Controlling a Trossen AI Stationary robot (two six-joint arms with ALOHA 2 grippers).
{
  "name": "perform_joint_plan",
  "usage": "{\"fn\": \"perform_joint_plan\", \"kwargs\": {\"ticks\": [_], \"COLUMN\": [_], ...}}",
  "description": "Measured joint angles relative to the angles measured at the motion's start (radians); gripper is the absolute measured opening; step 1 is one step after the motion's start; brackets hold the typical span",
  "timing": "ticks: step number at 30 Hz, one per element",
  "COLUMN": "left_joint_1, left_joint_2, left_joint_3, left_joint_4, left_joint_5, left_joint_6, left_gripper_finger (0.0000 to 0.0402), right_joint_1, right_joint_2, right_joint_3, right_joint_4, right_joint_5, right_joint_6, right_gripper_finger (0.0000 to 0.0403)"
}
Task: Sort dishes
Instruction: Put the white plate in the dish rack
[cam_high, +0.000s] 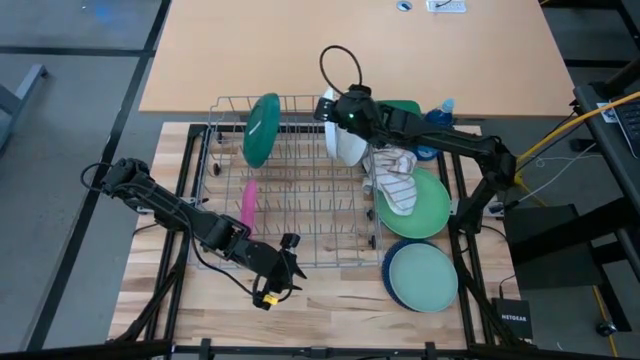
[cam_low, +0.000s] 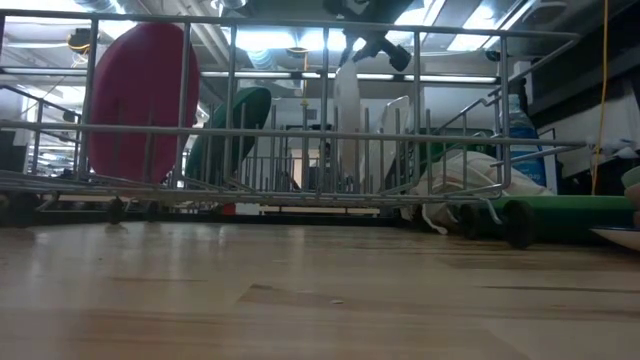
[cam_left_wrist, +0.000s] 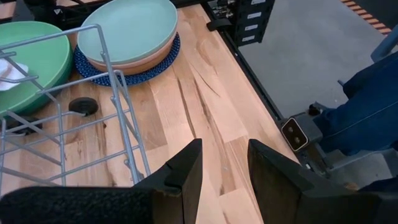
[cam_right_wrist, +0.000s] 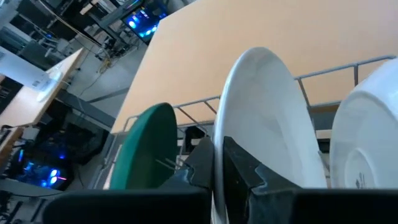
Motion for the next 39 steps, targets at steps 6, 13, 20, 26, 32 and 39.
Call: {"fn": "perform_joint_plan", "kwargs": {"ticks": [6,13,20,26,32,39], "left_joint_1": [0.0,0.0,0.0,0.0,0.0,0.0], "left_joint_2": [0.0,0.0,0.0,0.0,0.0,0.0], "left_joint_3": [0.0,0.0,0.0,0.0,0.0,0.0], "left_joint_4": [-0.002,-0.001,-0.002,-0.001,0.0,0.0], "left_joint_5": [0.0,0.0,0.0,0.0,0.0,0.0], "left_joint_6": [-0.001,-0.005,-0.005,-0.005,-0.005,-0.027], "left_gripper_finger": [0.0117,0.0117,0.0117,0.0117,0.0117,0.0117], "right_joint_1": [0.001,0.0,0.0,0.0,0.001,0.001], "right_joint_2": [0.046,0.054,0.059,0.06,0.059,0.06], "right_joint_3": [0.002,0.002,-0.002,-0.004,-0.004,-0.004], "right_joint_4": [-0.002,-0.029,-0.1,-0.149,-0.187,-0.209], "right_joint_5": [0.012,0.049,0.057,0.033,0.032,0.02], "right_joint_6": [-0.003,-0.016,-0.017,-0.022,-0.032,-0.031], "right_gripper_finger": [0.0015,0.0026,0.0029,0.0034,0.0065,0.0105]}}
